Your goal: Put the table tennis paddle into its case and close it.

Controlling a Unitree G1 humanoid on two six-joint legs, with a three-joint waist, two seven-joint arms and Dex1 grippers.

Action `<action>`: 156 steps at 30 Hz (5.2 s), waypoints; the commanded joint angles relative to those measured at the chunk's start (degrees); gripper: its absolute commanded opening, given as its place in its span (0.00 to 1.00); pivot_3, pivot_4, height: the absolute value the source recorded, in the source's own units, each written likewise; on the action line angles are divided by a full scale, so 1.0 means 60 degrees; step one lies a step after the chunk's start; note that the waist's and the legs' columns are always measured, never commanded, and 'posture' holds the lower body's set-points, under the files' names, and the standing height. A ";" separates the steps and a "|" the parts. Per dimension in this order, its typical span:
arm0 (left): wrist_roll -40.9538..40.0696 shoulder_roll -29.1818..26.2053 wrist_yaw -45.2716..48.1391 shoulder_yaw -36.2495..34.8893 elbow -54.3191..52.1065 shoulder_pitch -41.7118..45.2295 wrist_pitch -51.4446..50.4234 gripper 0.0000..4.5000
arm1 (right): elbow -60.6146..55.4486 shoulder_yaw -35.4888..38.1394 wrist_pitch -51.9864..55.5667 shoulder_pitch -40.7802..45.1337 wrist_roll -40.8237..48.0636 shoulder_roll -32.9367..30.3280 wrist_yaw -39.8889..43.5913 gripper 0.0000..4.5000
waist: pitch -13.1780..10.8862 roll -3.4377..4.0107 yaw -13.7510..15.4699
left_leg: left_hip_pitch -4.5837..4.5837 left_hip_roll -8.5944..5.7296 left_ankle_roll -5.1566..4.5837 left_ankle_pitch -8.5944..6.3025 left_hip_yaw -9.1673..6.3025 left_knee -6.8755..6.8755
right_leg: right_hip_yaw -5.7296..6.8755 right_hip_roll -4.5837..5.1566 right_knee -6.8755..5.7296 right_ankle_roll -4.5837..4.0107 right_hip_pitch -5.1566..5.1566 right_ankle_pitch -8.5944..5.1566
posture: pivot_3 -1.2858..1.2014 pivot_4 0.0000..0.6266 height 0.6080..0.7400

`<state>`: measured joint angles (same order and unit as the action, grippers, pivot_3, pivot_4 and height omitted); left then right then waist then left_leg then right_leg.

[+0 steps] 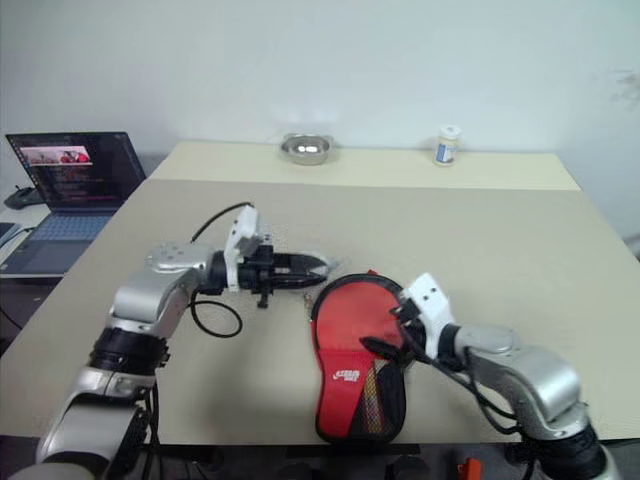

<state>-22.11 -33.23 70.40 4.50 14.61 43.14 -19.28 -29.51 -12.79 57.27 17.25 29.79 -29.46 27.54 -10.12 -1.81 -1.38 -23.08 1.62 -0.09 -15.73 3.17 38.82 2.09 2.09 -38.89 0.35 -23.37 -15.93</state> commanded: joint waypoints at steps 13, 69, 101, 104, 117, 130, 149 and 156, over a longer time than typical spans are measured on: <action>0.1486 -0.0031 -0.0042 -0.0165 0.4203 0.1639 0.2408 0.99 | 0.0440 -0.1275 -0.1118 0.0154 -0.1601 0.0318 0.0162 1.00 | 0.0001 -0.0002 0.0009 | 0.0017 0.0001 0.0001 0.0001 0.0000 0.0010 | 0.0012 -0.0001 -0.0018 -0.0001 0.0007 0.0001 | 0.52 0.24 1.00; 0.6926 0.3896 -0.7955 0.1491 1.0457 0.5811 0.5100 0.12 | 0.2137 -0.2105 -0.1045 -0.0395 -0.3293 0.0793 0.0131 1.00 | 0.0076 -0.0103 0.0016 | 0.0031 -0.0005 -0.0001 -0.0001 -0.0004 0.0015 | 0.0017 0.0006 -0.0018 0.0010 0.0027 0.0009 | 0.52 0.24 1.00; 0.6313 0.7723 -0.4626 0.1351 1.0234 0.5898 0.7548 0.43 | 0.1946 -0.2354 -0.0737 -0.0463 -0.3298 0.0553 0.0504 1.00 | 0.0147 0.0012 0.0192 | 0.0035 -0.0017 -0.0002 -0.0002 0.0013 0.0004 | 0.0010 -0.0029 -0.0008 0.0013 0.0026 0.0004 | 0.52 0.24 1.00; 0.6526 0.7501 -0.5081 0.1486 1.0218 0.5934 0.7713 0.69 | 0.2025 -0.2365 -0.0777 -0.0411 -0.3321 0.0587 0.0497 1.00 | 0.0150 0.0014 0.0192 | 0.0035 -0.0016 -0.0003 -0.0002 0.0012 0.0005 | 0.0010 -0.0030 -0.0008 0.0013 0.0026 0.0004 | 0.52 0.24 1.00; 0.6547 0.6727 -0.5409 0.1358 1.0093 0.5972 0.7972 0.99 | 0.2401 -0.2282 -0.0978 -0.0123 -0.3461 0.0888 0.0437 1.00 | 0.0187 0.0051 0.0138 | 0.0049 0.0007 -0.0003 -0.0002 0.0014 0.0005 | -0.0003 -0.0065 -0.0017 0.0013 0.0027 0.0004 | 0.52 0.24 1.00; 0.4082 0.4265 -0.3833 -0.1078 0.9607 0.5802 0.6620 0.99 | -0.1119 -0.0559 0.0827 0.0080 -0.2403 0.0888 0.0195 1.00 | 0.0176 0.0052 0.0003 | 0.0021 0.0006 0.0004 0.0001 0.0007 0.0006 | 0.0007 -0.0056 -0.0007 0.0012 0.0014 0.0005 | 0.52 0.24 1.00; 0.3053 0.3907 0.0570 0.0147 0.4792 0.1188 0.4982 0.99 | -0.0580 0.3518 0.1345 0.1553 -0.1672 -0.1466 0.0073 1.00 | 0.0163 0.0048 -0.0004 | 0.0026 -0.0008 -0.0001 -0.0001 0.0009 0.0011 | -0.0004 -0.0005 -0.0014 0.0008 0.0022 0.0007 | 0.52 0.24 1.00; 0.3464 0.3964 0.0086 0.0897 0.4818 0.0558 0.5526 0.99 | 0.3057 0.3178 0.0158 0.3711 -0.2222 -0.0230 -0.0837 1.00 | 0.0162 0.0052 -0.0020 | 0.0028 -0.0002 -0.0003 0.0000 0.0011 0.0007 | -0.0007 -0.0009 -0.0020 0.0006 0.0017 0.0008 | 0.52 0.24 1.00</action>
<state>-1.55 -9.64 71.81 9.31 44.87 46.50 12.60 -15.61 6.52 61.51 37.22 17.96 -31.61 23.96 -9.15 -1.50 -1.50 -22.92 1.60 -0.11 -15.73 3.24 38.86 2.05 2.04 -39.01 0.38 -23.27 -15.88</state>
